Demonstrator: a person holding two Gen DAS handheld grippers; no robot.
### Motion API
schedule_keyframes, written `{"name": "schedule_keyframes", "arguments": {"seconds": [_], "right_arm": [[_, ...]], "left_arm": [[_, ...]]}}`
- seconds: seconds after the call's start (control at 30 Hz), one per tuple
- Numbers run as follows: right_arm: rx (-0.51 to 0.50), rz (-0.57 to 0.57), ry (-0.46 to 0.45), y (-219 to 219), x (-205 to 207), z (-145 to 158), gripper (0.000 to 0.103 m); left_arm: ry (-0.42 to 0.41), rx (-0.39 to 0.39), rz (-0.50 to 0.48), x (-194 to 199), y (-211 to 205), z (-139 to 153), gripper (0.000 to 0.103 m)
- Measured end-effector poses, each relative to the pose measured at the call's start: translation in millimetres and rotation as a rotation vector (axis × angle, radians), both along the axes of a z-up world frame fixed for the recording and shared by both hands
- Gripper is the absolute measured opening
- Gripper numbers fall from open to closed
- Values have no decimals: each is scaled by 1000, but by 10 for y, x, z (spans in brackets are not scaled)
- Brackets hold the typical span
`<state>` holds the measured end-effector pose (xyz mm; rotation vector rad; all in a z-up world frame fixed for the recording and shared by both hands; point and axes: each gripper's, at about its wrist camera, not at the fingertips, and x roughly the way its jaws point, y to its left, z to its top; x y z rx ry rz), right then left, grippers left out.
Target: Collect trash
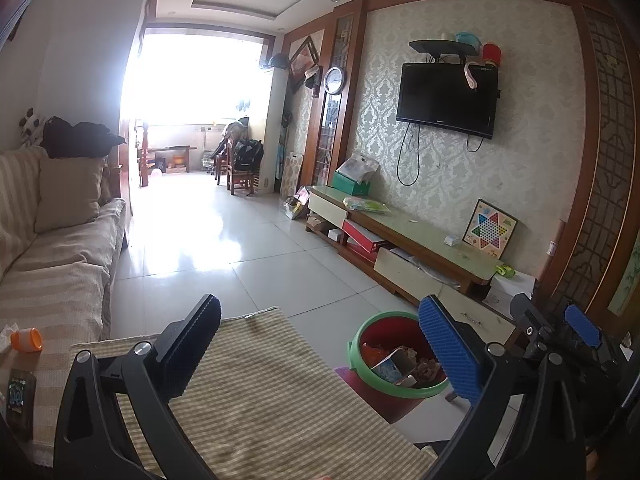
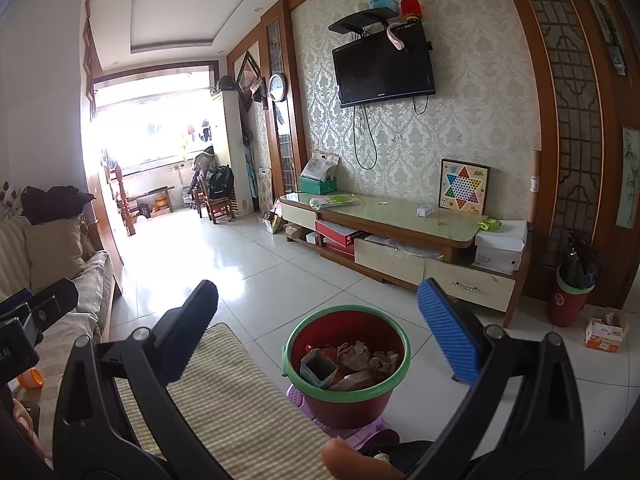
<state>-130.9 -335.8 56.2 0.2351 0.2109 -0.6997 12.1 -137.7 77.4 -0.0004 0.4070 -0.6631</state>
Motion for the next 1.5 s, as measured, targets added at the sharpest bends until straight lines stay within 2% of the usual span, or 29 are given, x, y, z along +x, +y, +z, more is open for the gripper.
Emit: {"name": "schedule_keyframes", "arguments": {"seconds": [1.1, 1.5], "right_arm": [[-4, 4, 9, -1, 29, -5, 98], [13, 5, 26, -102, 46, -93, 98]], "left_arm": [[14, 7, 11, 50, -8, -48, 95], [36, 22, 19, 95, -31, -181, 95]]}}
